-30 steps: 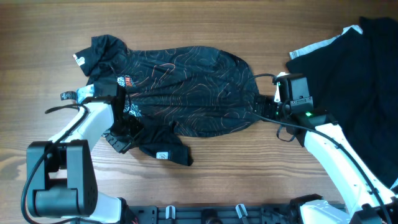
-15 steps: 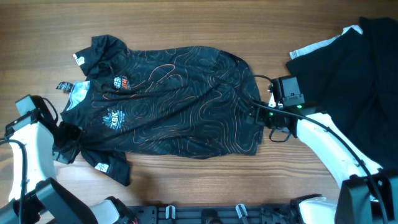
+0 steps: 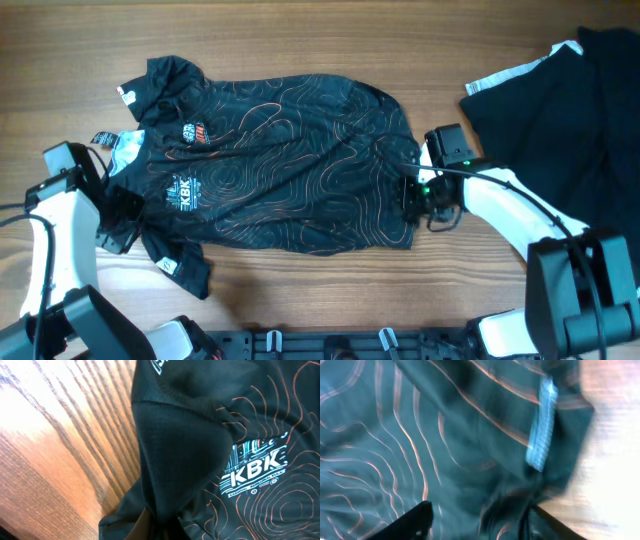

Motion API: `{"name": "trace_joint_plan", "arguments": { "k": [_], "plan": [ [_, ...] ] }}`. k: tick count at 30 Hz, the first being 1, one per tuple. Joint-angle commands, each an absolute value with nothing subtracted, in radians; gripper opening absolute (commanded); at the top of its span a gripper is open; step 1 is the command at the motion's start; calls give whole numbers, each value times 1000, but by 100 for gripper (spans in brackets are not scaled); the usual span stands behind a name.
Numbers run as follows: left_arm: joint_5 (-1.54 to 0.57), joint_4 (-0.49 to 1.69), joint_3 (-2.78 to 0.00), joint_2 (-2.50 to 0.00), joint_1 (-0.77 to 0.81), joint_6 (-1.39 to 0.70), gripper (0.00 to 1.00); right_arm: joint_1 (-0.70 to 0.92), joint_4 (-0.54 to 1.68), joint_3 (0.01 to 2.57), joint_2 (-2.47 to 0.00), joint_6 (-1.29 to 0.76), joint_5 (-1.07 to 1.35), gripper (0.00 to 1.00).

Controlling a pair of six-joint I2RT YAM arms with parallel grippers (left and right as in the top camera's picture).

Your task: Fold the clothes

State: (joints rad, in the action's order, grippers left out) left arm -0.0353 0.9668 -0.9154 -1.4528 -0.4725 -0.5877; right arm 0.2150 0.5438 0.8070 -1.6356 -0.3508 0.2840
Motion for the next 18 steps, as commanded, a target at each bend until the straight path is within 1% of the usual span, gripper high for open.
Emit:
{"name": "trace_joint_plan", "arguments": {
  "k": [1, 2, 3, 4, 5, 6, 7, 8, 9, 10, 14, 18],
  "plan": [
    [-44, 961, -920, -1442, -466, -576, 4, 215, 374, 799, -1682, -346, 213, 10],
    [-44, 958, -920, -1442, -466, -576, 4, 215, 295, 802, -1682, -363, 160, 6],
    [-44, 958, -920, -1442, -466, -576, 4, 215, 226, 808, -1682, -387, 98, 10],
    [-44, 958, -920, -1442, -466, -576, 4, 215, 174, 818, -1682, -395, 54, 19],
    [-44, 958, -920, -1442, -466, -576, 4, 215, 140, 826, -1682, -395, 23, 31],
    [-44, 958, -920, -1442, -466, -576, 4, 215, 123, 831, -1682, -392, 6, 52],
    [-44, 958, -920, -1442, -466, -576, 4, 215, 115, 834, -1682, -392, -10, 61],
    [-44, 958, -920, -1442, -466, -576, 4, 215, 114, 834, -1682, -392, -12, 66],
    [-44, 958, -920, -1442, -466, -576, 4, 215, 123, 834, -1682, -392, -12, 73],
    [-44, 958, -920, -1442, -466, -576, 4, 215, 146, 834, -1682, -392, -11, 78],
    [-44, 955, -920, -1442, -466, -576, 4, 215, 373, 834, -1632, -410, -12, 81],
    [-44, 953, -920, -1442, -466, -576, 4, 215, 624, 834, -1517, -514, 13, 82]
  ]
}}
